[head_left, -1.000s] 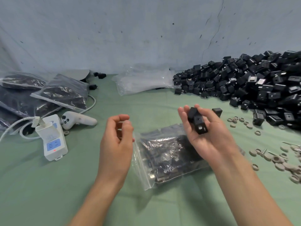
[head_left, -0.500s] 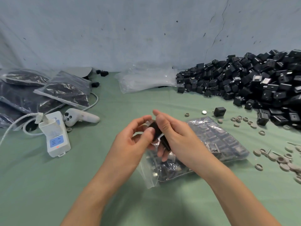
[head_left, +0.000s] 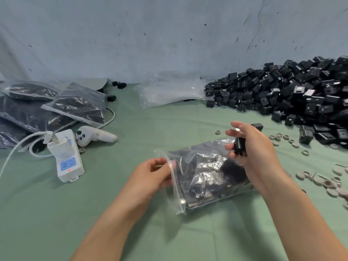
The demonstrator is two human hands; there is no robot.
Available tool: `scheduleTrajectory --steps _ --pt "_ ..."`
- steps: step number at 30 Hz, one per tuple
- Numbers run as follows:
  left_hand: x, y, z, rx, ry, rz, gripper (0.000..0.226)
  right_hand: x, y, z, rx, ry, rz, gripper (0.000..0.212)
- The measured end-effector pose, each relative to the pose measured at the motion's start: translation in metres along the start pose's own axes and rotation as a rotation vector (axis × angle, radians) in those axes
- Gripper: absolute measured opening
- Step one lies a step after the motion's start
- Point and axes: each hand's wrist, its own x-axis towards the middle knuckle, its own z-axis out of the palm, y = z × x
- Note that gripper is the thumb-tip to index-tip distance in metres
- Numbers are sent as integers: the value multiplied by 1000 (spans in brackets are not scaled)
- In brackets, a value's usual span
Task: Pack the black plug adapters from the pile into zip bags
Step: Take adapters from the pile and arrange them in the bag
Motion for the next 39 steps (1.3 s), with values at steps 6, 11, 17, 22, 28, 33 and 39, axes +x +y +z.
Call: scheduleTrajectory --steps 6,11,17,22,28,33,39 --pt "7 -9 15 203 131 -4 21 2 6 1 4 7 -3 23" --pt "5 -5 14 166 154 -10 32 2 3 0 17 21 -5 23" --pt "0 -3 13 196 103 46 49 -1 1 1 24 19 -8 23" --pt "2 -7 15 98 148 58 20 -2 1 0 19 22 -3 24" --pt "-3 3 17 -147 -31 -132 17 -2 0 0 39 20 10 24" --pt "-1 8 8 -140 -18 -186 18 -6 -3 5 113 -48 52 23" --pt "4 9 -10 283 458 201 14 -12 -9 15 245 -196 67 40"
